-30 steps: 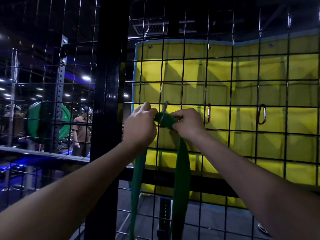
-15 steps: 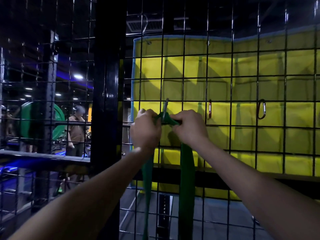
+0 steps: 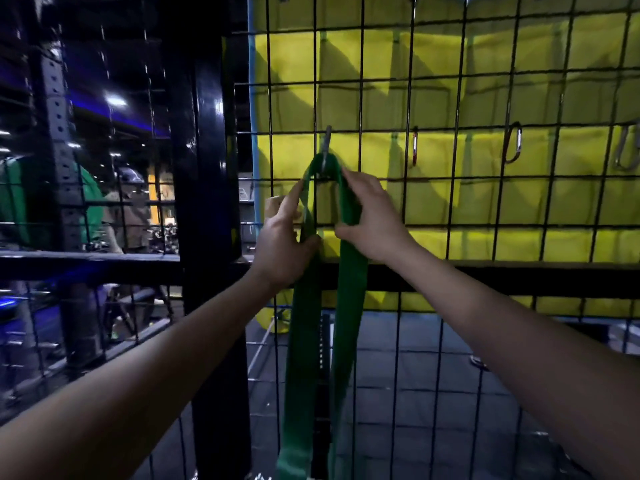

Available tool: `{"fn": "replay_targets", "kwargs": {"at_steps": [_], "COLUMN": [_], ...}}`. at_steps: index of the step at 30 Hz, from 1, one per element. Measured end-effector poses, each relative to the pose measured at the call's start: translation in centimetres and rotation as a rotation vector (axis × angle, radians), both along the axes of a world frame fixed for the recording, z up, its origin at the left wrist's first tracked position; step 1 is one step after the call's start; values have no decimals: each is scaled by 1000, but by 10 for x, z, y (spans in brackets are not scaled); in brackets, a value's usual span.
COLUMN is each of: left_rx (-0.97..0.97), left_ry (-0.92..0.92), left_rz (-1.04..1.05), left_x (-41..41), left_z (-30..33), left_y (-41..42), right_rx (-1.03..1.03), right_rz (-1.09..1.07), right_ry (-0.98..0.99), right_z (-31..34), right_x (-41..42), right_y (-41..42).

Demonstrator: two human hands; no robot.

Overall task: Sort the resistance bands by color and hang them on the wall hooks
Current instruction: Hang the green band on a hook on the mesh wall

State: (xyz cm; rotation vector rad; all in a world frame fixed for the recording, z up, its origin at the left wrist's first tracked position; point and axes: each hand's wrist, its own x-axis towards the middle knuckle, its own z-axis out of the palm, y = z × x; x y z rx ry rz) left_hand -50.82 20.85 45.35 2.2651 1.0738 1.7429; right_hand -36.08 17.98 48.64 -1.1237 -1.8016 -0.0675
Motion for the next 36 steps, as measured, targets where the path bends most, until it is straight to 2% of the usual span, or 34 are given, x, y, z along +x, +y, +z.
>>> {"fn": "replay_targets", "kwargs": {"at_steps": [3, 6, 9, 16, 20, 25, 29, 36], "left_rx": [4, 52, 15, -218, -213, -103, -208, -403], "left_ry": [49, 153, 235, 275, 272, 291, 414, 509], "left_rz": [53, 208, 333, 293, 264, 370, 290, -50], "left_x": [-4, -2, 1, 7, 11, 28, 70, 168], "left_z": [-11, -11, -10, -25, -43, -70, -104, -199], "left_y": [-10, -19, -30, -59, -76, -106, -125, -137], "right_rx": [-27, -93, -131, -233, -325, -398, -485, -654], "right_rz": [10, 70, 101, 72, 107, 90, 0, -219], "right_ry": [49, 109, 126, 19, 9, 22, 52, 112], "right_z": [-5, -3, -6, -20, -48, -90, -127, -217], "right_x": [-1, -4, -3, 8, 16, 42, 84, 179], "right_y": [-5, -11, -18, -34, -44, -69, -92, -144]}}
